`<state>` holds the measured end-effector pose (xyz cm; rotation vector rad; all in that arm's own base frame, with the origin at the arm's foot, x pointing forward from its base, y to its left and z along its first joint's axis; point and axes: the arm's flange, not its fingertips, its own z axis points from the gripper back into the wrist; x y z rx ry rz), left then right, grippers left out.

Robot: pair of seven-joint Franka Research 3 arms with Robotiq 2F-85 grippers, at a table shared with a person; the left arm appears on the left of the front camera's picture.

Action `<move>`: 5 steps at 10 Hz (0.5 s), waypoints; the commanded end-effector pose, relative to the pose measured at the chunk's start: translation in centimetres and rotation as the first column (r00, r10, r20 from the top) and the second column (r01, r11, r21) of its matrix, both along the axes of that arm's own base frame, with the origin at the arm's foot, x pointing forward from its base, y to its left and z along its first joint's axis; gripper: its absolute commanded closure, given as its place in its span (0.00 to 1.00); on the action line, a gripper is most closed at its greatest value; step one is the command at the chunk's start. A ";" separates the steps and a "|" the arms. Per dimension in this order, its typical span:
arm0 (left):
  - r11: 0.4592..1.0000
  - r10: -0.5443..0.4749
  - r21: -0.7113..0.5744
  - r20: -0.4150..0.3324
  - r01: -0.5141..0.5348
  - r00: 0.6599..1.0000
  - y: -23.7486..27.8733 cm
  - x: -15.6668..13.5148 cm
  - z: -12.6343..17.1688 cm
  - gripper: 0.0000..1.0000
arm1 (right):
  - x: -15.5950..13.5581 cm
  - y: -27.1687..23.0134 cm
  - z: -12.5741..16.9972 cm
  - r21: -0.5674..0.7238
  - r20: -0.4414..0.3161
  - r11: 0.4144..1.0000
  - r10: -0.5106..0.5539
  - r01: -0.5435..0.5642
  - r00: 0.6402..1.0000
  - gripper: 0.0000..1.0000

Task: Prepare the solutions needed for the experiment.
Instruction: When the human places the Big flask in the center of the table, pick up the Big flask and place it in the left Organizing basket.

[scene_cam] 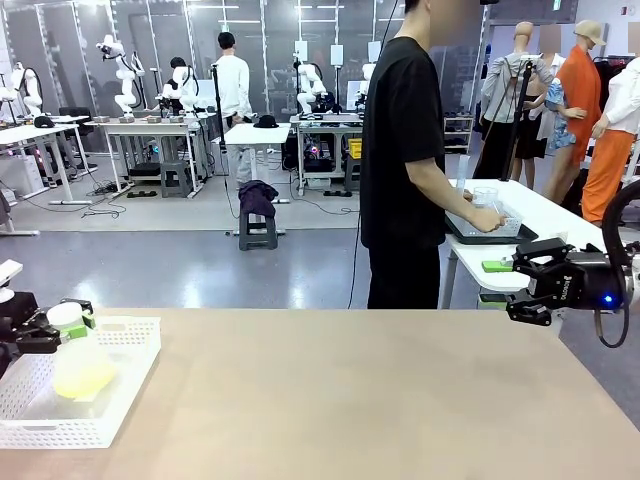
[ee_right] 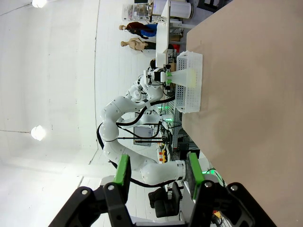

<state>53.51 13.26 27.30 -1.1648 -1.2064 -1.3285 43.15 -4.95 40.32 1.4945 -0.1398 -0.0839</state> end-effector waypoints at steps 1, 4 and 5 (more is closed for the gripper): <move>1.000 -0.028 -0.004 -0.029 0.028 0.999 0.4 0.6 0.0 0.60 | 0.1 0.0 0.1 0.013 0.006 1.000 -0.001 0.001 1.000 0.40; 1.000 -0.026 -0.010 -0.030 0.026 0.999 0.6 0.4 -0.1 0.29 | 0.1 0.0 0.1 0.013 0.006 1.000 -0.001 0.001 1.000 0.40; 1.000 -0.024 -0.007 -0.036 0.024 0.999 0.7 0.3 -0.2 0.20 | 0.1 0.0 0.1 0.013 0.006 1.000 -0.001 0.001 1.000 0.40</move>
